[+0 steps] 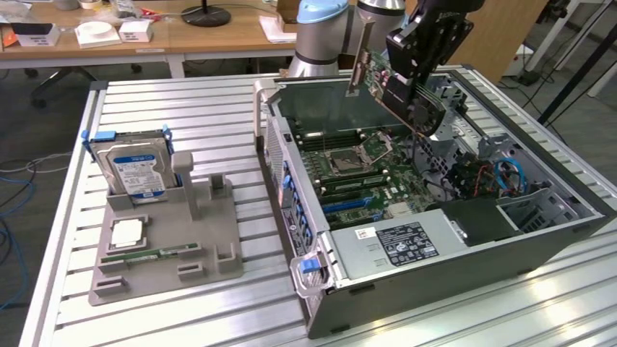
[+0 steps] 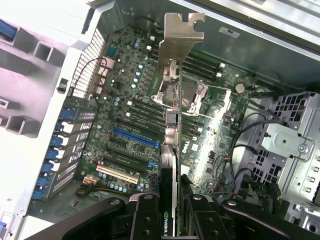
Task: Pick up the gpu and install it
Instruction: 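Insert the gpu into the slot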
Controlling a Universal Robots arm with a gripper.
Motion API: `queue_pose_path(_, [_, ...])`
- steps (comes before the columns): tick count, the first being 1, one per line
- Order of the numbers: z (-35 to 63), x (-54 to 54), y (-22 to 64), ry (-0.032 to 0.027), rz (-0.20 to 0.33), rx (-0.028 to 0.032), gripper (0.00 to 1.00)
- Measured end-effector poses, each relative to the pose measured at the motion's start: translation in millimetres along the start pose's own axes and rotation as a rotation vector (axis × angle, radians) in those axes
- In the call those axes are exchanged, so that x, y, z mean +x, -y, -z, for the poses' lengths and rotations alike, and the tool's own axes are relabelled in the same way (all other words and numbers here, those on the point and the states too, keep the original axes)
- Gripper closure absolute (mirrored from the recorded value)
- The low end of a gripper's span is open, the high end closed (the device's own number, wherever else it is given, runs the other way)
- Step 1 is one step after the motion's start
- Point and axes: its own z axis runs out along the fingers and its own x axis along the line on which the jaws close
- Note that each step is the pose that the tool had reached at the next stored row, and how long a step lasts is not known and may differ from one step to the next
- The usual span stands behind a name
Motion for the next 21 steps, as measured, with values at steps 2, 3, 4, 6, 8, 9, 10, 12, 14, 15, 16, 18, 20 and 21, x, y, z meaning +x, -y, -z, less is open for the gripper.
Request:
queue_pose_path(2, [0.0, 0.0, 0.0, -0.0001, 0.001, 0.0000, 0.74])
queue_pose_path(3, [0.0, 0.0, 0.0, -0.0001, 0.002, 0.0000, 0.74])
queue_pose_path(4, [0.0, 0.0, 0.0, -0.0001, 0.002, -0.0001, 0.74])
queue_pose_path(6, [0.1, 0.0, 0.0, -0.0003, 0.003, 0.0000, 0.74])
queue_pose_path(8, [0.0, 0.0, 0.0, -0.0002, 0.006, -0.0002, 0.74])
queue_pose_path(9, [0.0, 0.0, 0.0, -0.0003, 0.007, -0.0002, 0.74])
queue_pose_path(10, [0.0, 0.0, 0.0, -0.0004, 0.008, -0.0002, 0.74])
queue_pose_path(12, [0.0, 0.0, 0.0, -0.0004, 0.009, -0.0003, 0.74])
queue_pose_path(14, [0.0, 0.0, 0.0, -0.0005, 0.010, -0.0004, 0.74])
queue_pose_path(15, [0.0, 0.0, 0.0, -0.0005, 0.011, -0.0003, 0.74])
queue_pose_path(16, [0.0, 0.0, 0.0, -0.0005, 0.011, -0.0004, 0.74])
queue_pose_path(18, [0.0, 0.0, 0.0, -0.0006, 0.012, -0.0004, 0.74])
queue_pose_path(20, [0.0, 0.0, 0.0, -0.0006, 0.013, -0.0004, 0.74])
queue_pose_path(21, [0.0, 0.0, 0.0, -0.0007, 0.014, -0.0004, 0.74])
